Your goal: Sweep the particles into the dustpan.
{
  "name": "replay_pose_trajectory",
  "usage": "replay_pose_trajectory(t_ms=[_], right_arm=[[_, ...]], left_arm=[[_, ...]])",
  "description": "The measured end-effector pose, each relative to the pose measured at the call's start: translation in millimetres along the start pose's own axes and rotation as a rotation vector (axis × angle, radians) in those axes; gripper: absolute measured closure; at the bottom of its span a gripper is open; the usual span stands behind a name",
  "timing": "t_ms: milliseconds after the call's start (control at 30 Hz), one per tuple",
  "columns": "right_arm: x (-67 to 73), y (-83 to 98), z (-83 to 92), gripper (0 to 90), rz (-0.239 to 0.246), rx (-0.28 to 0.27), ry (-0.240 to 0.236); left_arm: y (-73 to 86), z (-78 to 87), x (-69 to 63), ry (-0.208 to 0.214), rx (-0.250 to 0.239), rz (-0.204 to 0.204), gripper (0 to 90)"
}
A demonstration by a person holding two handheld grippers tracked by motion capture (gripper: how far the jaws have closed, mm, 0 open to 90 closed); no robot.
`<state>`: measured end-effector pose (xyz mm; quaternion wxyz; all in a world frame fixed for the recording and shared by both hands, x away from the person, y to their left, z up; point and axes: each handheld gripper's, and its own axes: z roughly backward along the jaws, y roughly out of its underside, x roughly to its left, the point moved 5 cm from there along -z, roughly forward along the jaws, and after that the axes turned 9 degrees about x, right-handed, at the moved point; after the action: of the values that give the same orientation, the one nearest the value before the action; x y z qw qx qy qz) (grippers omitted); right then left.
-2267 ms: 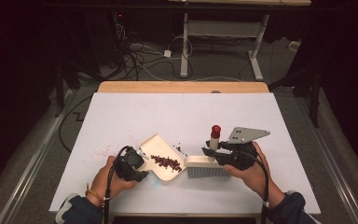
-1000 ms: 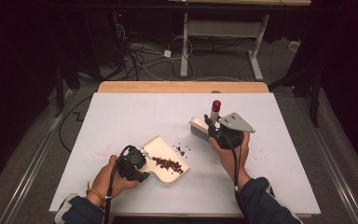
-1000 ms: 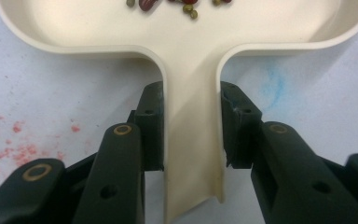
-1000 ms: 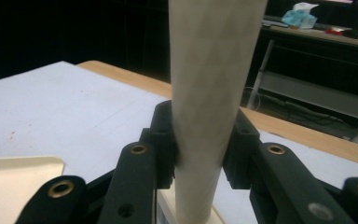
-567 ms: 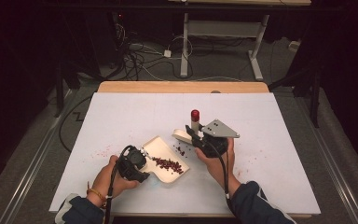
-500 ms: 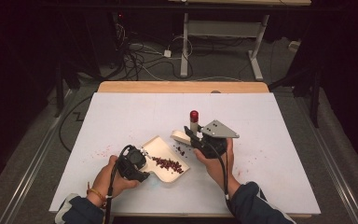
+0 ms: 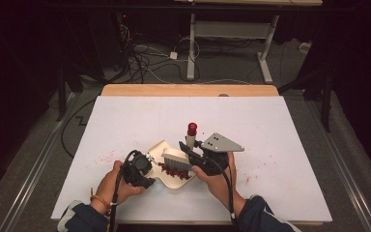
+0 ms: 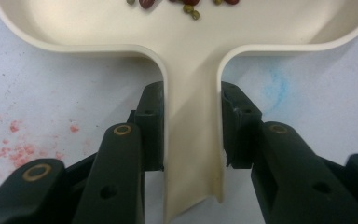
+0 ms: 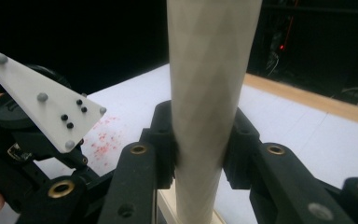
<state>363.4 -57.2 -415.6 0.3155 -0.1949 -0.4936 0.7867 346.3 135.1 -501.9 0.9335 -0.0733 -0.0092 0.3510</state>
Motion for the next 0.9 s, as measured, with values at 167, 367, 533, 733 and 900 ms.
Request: replay_pose_trajectory(t_ms=[167, 367, 533, 733, 900], right_arm=[[-9.8, -8.6, 11.1, 70.0, 0.004, -0.052, 0.021], [-32.5, -17.0, 30.9, 70.0, 0.011, -0.075, 0.075], [-52.4, -11.3, 40.8, 70.0, 0.017, -0.04, 0.139], [-64.6, -1.4, 36.1, 70.0, 0.017, 0.004, 0.169], [-63.8, -2.0, 36.5, 70.0, 0.012, 0.012, 0.137]], left_arm=[[0.9, -0.3, -0.6, -0.004, 0.0, -0.006, 63.6], [2.5, 0.4, -1.2, -0.009, 0.001, -0.015, 63.6], [3.0, -0.3, -1.8, -0.01, 0.002, -0.013, 63.6], [3.1, -0.7, -2.3, -0.016, 0.001, -0.013, 63.5], [3.4, -1.5, -1.9, -0.012, -0.001, -0.012, 63.6]])
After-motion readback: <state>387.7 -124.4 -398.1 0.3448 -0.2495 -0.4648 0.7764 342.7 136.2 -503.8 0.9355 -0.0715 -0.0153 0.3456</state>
